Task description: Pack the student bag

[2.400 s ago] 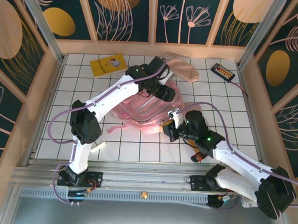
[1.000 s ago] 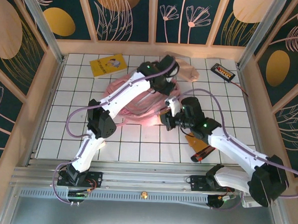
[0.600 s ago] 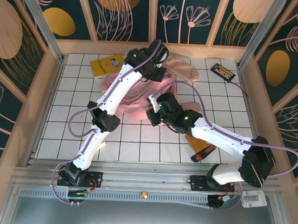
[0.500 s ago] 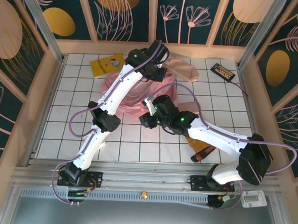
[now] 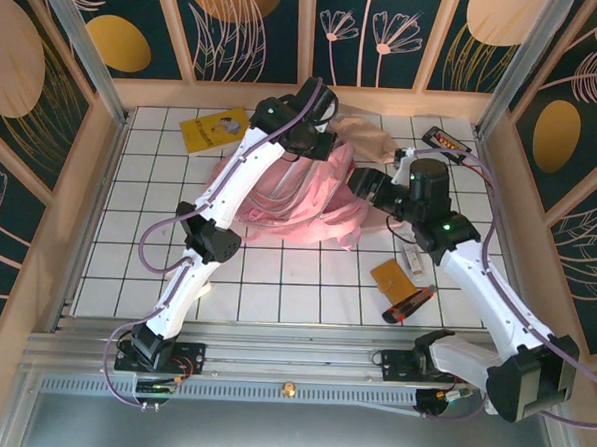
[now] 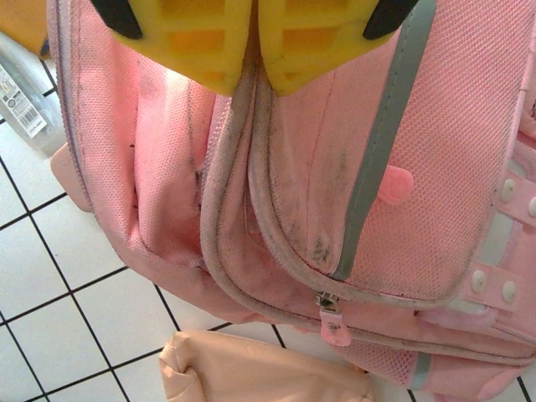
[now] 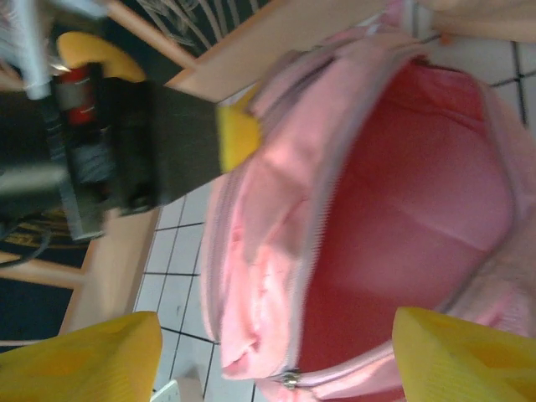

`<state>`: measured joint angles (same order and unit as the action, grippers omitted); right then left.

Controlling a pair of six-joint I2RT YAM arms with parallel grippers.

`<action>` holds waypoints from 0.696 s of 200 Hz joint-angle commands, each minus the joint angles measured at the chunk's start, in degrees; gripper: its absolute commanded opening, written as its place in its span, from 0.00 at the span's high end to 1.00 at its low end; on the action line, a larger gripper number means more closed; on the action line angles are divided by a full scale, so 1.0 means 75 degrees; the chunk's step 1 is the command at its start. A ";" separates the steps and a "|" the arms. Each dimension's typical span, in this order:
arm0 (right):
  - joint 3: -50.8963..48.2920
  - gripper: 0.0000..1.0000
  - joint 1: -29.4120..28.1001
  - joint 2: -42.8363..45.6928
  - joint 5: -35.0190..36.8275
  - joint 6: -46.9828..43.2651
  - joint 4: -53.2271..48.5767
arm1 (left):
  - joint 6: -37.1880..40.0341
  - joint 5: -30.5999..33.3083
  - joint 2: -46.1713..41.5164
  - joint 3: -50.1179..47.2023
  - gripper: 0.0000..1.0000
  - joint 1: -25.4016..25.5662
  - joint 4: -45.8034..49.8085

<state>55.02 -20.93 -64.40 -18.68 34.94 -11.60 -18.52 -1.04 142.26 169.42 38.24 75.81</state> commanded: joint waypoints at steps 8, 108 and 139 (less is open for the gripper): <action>0.0212 0.27 0.0185 -0.0735 -0.1236 -0.0096 -0.0402 | -0.0320 -0.0416 -0.0332 0.0244 1.00 -0.0057 -0.0319; 0.1146 0.35 -0.0026 -0.3381 -0.2990 -0.0983 0.2217 | -0.0254 -0.0951 -0.0604 -0.0164 1.00 -0.0060 -0.0469; 0.1324 0.74 -0.0249 -0.3416 -0.2922 -0.0778 0.2668 | -0.0253 -0.0442 -0.0785 -0.0239 0.86 -0.0062 -0.0305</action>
<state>61.91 -21.21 -90.26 -39.00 28.47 3.27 -18.33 -5.06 141.78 167.17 37.87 74.78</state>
